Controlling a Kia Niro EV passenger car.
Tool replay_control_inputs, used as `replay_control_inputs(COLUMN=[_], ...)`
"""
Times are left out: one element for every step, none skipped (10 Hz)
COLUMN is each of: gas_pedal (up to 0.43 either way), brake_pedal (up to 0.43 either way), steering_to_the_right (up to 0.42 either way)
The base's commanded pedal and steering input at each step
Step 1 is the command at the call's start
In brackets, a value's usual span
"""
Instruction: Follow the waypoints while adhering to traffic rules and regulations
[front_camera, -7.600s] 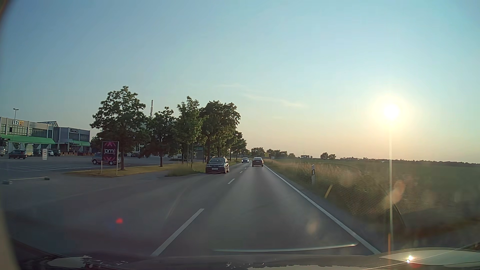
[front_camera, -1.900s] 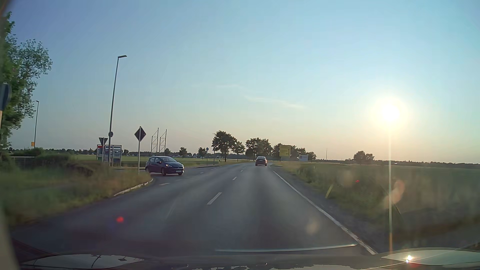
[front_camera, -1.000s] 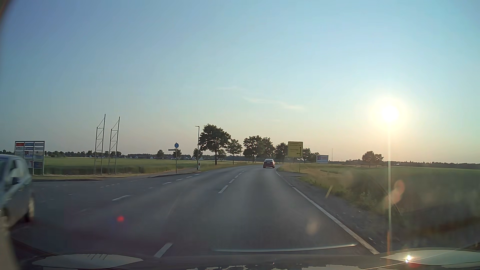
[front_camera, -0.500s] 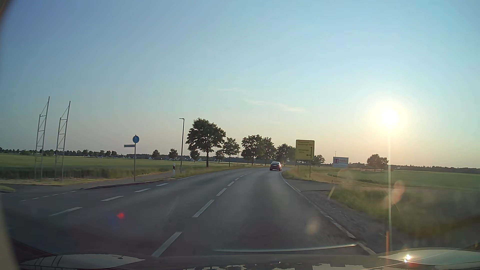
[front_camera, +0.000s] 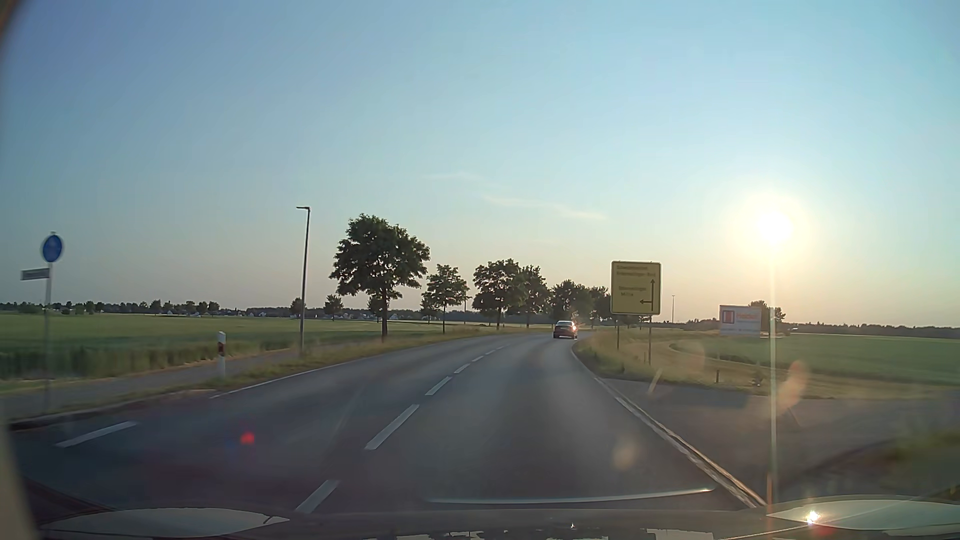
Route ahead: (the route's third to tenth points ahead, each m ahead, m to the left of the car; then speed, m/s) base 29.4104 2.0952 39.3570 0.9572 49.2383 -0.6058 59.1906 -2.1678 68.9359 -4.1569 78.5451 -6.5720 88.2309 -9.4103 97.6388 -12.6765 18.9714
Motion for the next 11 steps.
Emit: replay_control_inputs(gas_pedal=[0.189, 0.189, 0.189, 0.189, 0.189, 0.189, 0.189, 0.189, 0.189, 0.189, 0.189], brake_pedal=[0.012, 0.018, 0.012, 0.012, 0.018, 0.012, 0.018, 0.018, 0.018, 0.018, 0.018], steering_to_the_right=[0.011, 0.011, 0.011, 0.012, 0.014, 0.014, 0.014, 0.015, 0.017, 0.018, 0.02])
